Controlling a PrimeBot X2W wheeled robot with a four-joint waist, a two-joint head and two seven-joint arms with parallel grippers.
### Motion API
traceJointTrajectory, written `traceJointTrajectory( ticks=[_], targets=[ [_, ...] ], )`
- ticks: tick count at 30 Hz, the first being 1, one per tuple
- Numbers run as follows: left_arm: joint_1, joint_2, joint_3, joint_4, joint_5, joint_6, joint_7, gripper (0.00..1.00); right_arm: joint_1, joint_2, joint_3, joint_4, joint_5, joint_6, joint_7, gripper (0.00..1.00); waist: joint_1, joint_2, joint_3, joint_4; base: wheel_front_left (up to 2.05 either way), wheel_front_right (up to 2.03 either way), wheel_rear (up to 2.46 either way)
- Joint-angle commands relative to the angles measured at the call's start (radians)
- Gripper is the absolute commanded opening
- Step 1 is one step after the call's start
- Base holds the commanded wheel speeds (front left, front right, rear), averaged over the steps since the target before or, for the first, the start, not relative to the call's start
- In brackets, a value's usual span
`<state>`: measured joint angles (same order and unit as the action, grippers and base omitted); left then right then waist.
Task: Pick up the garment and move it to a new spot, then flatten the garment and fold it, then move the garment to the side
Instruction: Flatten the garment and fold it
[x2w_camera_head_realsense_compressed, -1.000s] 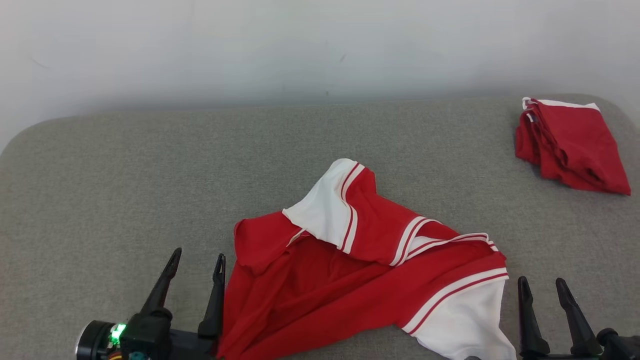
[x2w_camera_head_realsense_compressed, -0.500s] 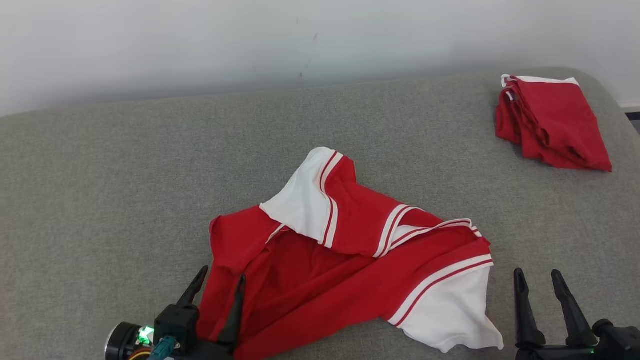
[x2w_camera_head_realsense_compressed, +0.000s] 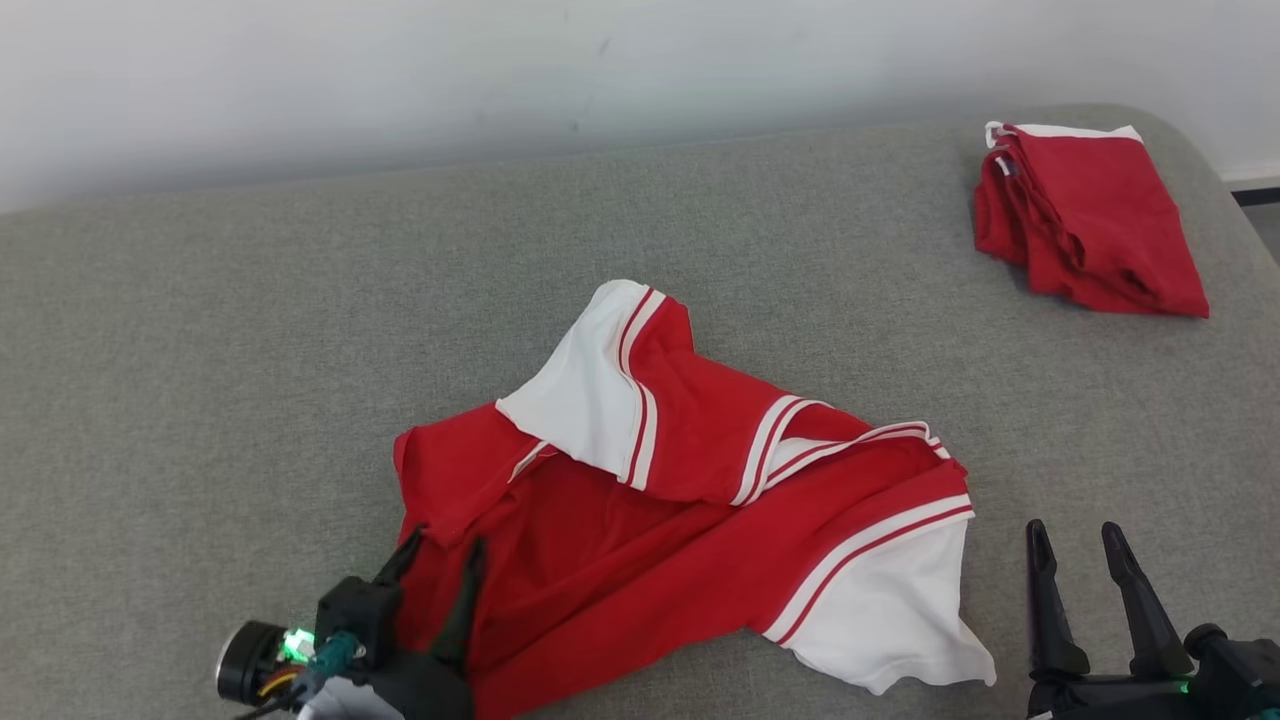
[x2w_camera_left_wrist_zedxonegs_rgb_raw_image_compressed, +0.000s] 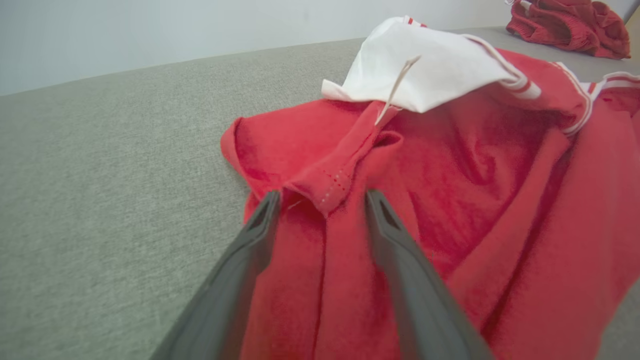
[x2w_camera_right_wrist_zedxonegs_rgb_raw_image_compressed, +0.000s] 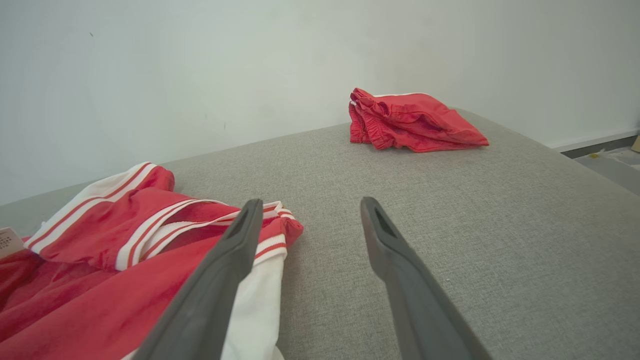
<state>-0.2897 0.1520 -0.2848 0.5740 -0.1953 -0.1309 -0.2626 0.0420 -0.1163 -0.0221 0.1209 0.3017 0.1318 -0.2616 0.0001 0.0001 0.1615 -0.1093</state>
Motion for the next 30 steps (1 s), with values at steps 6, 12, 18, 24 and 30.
traceJointTrajectory(
  ticks=[6, 12, 18, 24, 30],
  targets=[
    [-0.056, 0.013, 0.01, -0.029, 0.0, 0.001, -0.003, 0.0, -0.005, 0.005, -0.005, -0.009, -0.006, -0.002, -0.004, 1.0, -0.0001, -0.0001, 0.009, 0.001, 0.0, 0.0, 0.0],
    [-0.083, 0.038, 0.002, -0.103, 0.008, 0.002, -0.003, 0.0, -0.001, 0.013, 0.0, -0.002, -0.007, -0.002, -0.004, 1.0, -0.0001, -0.0001, 0.003, 0.015, 0.0, 0.0, 0.0],
    [-0.15, 0.104, -0.029, -0.102, -0.043, 0.002, -0.002, 0.0, -0.019, 0.015, 0.008, 0.004, -0.006, -0.002, -0.004, 1.0, -0.0001, -0.0001, 0.01, 0.017, 0.0, 0.0, 0.0],
    [-0.211, 0.182, -0.048, -0.006, -0.078, 0.002, 0.003, 0.0, -0.043, 0.015, 0.017, 0.015, 0.001, -0.002, -0.003, 1.0, -0.0001, -0.0001, 0.029, -0.012, 0.0, 0.0, 0.0],
    [-0.217, 0.186, -0.049, 0.058, -0.074, 0.007, -0.003, 1.0, -0.039, 0.017, 0.008, 0.02, 0.002, -0.002, -0.003, 1.0, -0.0001, -0.0001, 0.027, -0.014, 0.0, 0.0, 0.0]
  ],
)
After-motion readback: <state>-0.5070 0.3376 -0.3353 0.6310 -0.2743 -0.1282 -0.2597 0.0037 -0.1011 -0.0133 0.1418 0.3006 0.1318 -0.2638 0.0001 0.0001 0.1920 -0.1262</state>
